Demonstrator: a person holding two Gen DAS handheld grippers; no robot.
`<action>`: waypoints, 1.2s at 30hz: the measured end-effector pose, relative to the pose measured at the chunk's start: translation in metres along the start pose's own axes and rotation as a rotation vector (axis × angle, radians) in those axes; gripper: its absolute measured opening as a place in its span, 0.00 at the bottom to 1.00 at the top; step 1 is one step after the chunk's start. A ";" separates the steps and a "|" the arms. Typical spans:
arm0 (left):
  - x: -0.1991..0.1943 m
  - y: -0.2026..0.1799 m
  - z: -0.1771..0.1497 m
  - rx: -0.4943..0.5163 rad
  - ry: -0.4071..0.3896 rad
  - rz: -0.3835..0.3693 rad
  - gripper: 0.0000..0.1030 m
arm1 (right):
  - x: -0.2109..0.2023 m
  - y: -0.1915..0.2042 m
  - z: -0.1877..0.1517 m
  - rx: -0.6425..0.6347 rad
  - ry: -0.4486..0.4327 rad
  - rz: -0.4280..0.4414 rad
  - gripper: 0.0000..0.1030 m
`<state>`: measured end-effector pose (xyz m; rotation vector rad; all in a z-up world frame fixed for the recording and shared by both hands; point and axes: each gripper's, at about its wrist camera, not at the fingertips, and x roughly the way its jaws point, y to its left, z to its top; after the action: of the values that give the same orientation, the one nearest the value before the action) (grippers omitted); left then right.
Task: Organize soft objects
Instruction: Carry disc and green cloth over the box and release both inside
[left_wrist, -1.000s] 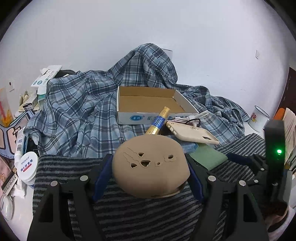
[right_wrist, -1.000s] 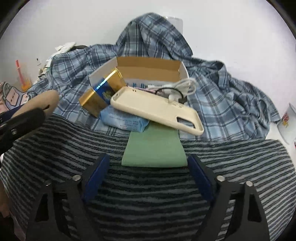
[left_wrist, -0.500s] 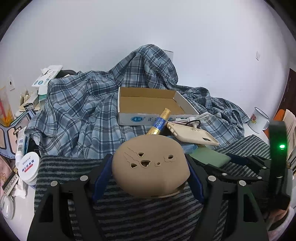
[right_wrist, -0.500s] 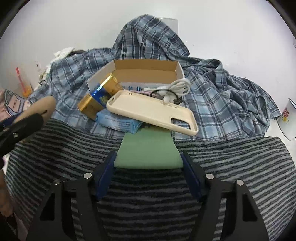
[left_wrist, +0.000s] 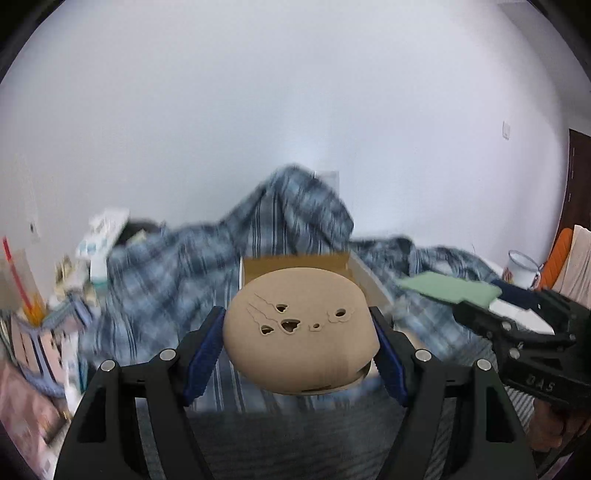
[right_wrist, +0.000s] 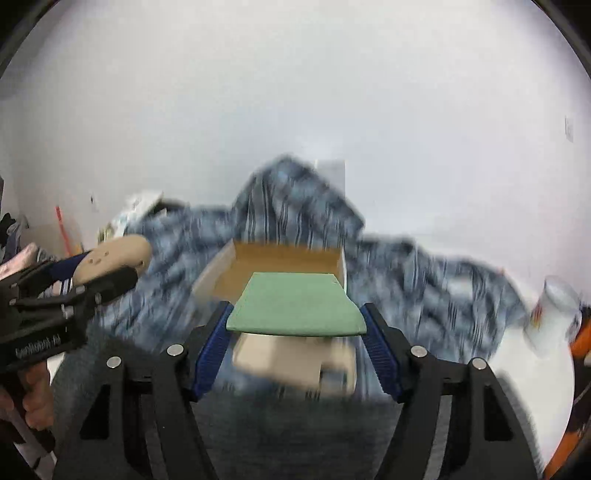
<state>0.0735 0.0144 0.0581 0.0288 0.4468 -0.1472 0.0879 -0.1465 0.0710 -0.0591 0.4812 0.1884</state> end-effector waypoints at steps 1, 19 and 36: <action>0.001 -0.002 0.009 0.005 -0.021 -0.004 0.74 | 0.003 0.000 0.012 -0.006 -0.030 -0.016 0.66; 0.103 0.017 0.086 -0.032 -0.183 -0.044 0.75 | 0.105 -0.026 0.112 0.072 -0.236 -0.045 0.66; 0.226 0.055 0.016 -0.071 0.169 -0.017 0.77 | 0.234 -0.028 0.033 0.090 0.175 0.032 0.66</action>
<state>0.2904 0.0371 -0.0256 -0.0323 0.6204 -0.1461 0.3123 -0.1316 -0.0082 0.0210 0.6648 0.1939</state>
